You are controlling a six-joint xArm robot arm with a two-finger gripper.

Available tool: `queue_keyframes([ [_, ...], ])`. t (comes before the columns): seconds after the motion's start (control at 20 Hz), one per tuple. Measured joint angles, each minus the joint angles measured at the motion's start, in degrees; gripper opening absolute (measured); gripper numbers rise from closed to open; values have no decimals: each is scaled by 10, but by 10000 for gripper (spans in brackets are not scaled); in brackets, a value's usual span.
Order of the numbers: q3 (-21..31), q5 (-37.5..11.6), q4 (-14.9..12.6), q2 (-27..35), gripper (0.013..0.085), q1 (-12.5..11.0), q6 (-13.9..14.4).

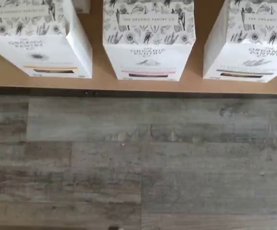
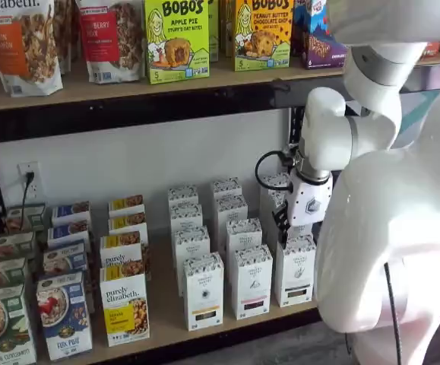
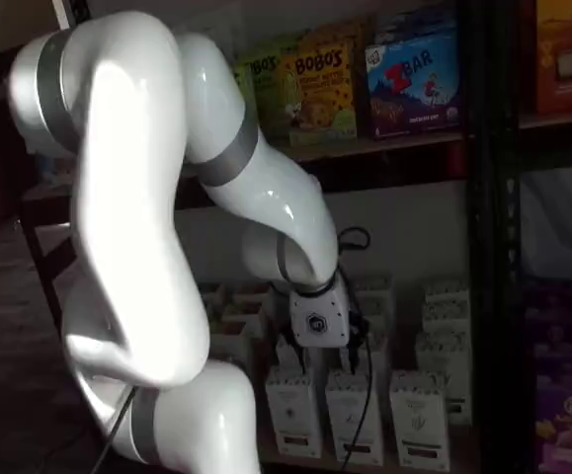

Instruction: Pick up the white box with a green strip in the middle, on the bottom shelf, the sixth box from the left

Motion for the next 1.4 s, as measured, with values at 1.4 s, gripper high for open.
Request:
queue_keyframes([
  [1.4,-217,-105,-46,342,850,-61,-21],
])
